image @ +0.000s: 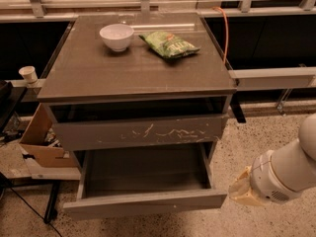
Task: Close middle drawer
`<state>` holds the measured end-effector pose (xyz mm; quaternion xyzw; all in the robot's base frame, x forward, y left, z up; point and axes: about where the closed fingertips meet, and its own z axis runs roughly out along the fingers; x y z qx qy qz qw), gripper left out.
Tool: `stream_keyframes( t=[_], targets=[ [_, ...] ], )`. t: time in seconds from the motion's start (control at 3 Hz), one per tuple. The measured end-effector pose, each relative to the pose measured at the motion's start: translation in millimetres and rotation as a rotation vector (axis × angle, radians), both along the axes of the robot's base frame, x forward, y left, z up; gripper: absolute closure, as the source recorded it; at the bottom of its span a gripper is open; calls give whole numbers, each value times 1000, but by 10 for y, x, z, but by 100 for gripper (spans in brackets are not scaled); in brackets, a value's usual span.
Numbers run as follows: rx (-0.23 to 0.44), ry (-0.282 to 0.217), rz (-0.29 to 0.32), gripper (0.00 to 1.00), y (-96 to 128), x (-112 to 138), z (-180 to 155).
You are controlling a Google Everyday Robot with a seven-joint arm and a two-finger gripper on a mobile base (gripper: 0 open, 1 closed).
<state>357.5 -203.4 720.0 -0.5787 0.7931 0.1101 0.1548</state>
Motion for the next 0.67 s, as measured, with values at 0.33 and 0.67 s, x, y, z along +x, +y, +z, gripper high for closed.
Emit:
stream_keyframes(
  t=[0.33, 0.67],
  targets=[
    [-3, -30, 18, 100, 80, -37, -498],
    [16, -63, 30, 100, 172, 5, -1072]
  ],
)
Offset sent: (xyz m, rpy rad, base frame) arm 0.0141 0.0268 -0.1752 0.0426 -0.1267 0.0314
